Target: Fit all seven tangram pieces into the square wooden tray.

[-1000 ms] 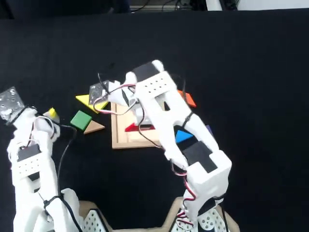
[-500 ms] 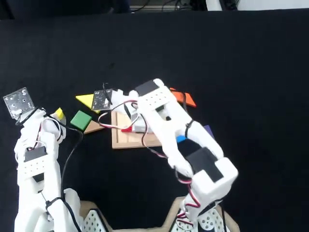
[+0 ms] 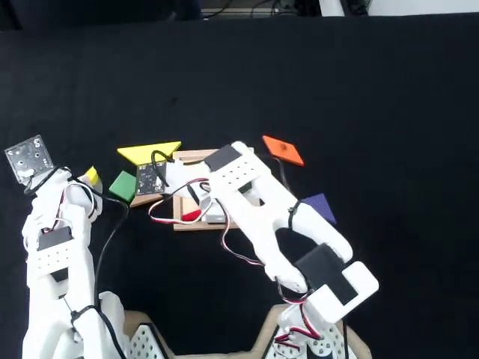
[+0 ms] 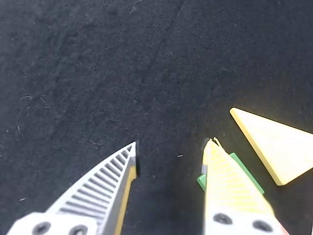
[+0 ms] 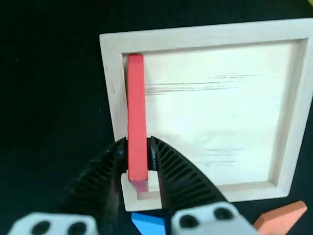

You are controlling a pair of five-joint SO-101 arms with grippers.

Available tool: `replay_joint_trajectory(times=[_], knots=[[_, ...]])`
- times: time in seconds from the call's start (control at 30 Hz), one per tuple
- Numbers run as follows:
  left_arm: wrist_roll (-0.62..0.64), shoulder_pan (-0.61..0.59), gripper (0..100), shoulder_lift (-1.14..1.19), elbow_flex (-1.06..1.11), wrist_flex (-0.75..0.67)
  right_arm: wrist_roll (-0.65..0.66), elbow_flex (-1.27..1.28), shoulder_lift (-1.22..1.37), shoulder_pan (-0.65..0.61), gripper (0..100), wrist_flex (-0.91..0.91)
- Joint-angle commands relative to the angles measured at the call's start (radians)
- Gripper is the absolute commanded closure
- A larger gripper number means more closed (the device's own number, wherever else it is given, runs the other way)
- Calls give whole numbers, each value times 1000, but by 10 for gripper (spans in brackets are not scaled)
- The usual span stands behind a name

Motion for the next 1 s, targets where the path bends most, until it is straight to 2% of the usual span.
replay_joint_trajectory(times=[0.0, 0.27, 0.5, 0.67, 0.97], knots=[[-9, 12, 777, -20, -4, -11, 12, 8, -53, -15, 988, -25], [-9, 12, 777, -18, -7, -14, -48, 7, -54, -12, 967, -23], [-11, 12, 777, -14, -7, -17, -57, 5, -54, -14, 732, -23], [-11, 12, 777, -14, -7, -17, -57, -22, -54, -11, 786, -20], [-11, 12, 777, -12, -7, -17, -57, -105, -56, 0, 788, -18]])
